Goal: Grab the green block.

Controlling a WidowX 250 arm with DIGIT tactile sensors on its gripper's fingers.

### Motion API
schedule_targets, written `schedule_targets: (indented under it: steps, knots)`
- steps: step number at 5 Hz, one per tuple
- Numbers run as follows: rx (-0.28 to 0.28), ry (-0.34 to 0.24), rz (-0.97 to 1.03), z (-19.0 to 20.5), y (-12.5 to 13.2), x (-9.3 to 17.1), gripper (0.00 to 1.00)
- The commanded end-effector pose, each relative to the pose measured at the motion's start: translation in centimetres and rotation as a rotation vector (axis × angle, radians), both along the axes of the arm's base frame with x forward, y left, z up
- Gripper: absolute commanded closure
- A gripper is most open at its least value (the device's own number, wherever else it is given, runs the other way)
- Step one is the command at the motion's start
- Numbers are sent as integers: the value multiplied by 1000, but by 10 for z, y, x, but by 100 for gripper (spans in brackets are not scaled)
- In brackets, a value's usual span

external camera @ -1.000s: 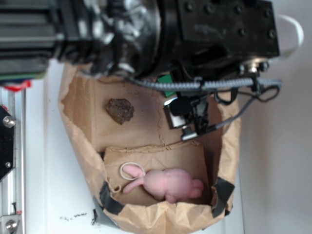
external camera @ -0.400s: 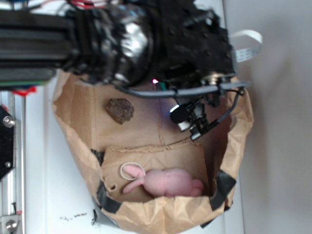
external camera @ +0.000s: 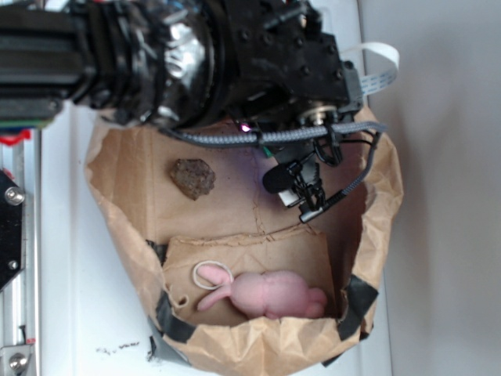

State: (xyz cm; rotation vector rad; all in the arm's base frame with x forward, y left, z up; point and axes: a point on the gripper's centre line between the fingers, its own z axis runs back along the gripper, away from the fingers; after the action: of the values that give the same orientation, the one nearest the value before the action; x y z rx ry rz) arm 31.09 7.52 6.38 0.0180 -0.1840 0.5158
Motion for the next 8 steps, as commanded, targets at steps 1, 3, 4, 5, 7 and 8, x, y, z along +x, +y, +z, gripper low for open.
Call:
schedule_targets:
  steps: [1,3,4,5,7,8]
  knots:
    - [17,-64,-4,23,3,7,0]
    - [-6,-81,-17,23,1,12,0]
    - [-8,-162,0,22,4,16,0]
    - [-11,-174,3,18,6,24,0]
    - [98,-138,10,2,3,17,0]
    - [106,-149,-14,9,1,4,0]
